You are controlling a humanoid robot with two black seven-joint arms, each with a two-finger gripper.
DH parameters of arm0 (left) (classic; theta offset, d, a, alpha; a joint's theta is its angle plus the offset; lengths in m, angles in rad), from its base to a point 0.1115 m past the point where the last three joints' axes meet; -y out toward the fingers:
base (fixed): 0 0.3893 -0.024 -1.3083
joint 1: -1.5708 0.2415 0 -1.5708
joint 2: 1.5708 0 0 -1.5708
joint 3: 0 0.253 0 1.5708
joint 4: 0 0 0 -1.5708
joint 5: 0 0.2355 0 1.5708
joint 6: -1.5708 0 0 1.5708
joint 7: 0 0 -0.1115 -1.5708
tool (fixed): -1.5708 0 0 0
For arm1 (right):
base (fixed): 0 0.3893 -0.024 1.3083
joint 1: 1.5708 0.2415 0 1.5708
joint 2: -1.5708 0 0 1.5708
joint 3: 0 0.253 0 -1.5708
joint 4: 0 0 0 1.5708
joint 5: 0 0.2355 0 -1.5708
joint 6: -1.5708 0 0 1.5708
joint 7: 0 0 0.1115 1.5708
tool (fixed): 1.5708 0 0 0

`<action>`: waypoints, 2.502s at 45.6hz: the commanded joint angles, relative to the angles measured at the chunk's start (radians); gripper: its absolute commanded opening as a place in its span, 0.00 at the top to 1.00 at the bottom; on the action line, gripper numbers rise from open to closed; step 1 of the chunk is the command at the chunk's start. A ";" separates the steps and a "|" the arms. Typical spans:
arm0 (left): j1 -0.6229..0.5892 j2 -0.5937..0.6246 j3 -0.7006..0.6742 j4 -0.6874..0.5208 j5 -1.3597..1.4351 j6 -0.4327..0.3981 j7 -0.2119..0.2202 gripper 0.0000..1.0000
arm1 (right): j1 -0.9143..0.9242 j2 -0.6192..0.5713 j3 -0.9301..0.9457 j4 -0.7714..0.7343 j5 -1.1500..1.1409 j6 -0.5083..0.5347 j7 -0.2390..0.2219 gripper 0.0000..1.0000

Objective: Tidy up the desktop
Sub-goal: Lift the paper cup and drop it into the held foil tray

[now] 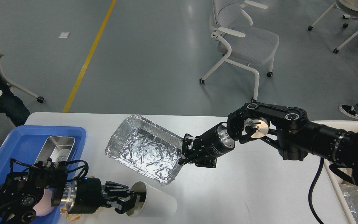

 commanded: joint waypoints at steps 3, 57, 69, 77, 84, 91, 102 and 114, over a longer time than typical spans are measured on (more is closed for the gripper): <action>-0.047 0.003 -0.078 -0.001 -0.077 -0.011 -0.010 1.00 | -0.006 0.000 -0.003 0.000 -0.008 -0.006 0.000 1.00; -0.096 0.029 -0.314 0.079 -0.260 -0.134 0.281 1.00 | -0.011 0.002 -0.003 0.003 -0.023 -0.017 0.001 1.00; -0.243 -0.117 -0.081 0.143 -0.200 -0.134 0.344 1.00 | -0.009 0.015 0.001 0.005 -0.023 -0.018 0.001 1.00; -0.249 -0.181 -0.041 0.154 -0.142 -0.135 0.361 1.00 | -0.011 0.014 0.003 0.008 -0.023 -0.018 0.001 1.00; -0.249 -0.175 -0.040 0.154 -0.133 -0.135 0.367 1.00 | -0.011 0.014 0.003 0.009 -0.023 -0.024 0.001 1.00; -0.257 -0.144 -0.041 0.154 -0.133 -0.135 0.368 1.00 | -0.013 0.014 0.003 0.008 -0.032 -0.029 0.003 1.00; -0.257 -0.169 -0.043 0.163 -0.133 -0.126 0.427 0.35 | -0.011 0.014 0.004 0.011 -0.034 -0.031 0.003 1.00; -0.254 -0.213 -0.046 0.168 -0.134 -0.124 0.434 0.27 | -0.013 0.012 0.006 0.012 -0.034 -0.029 0.003 1.00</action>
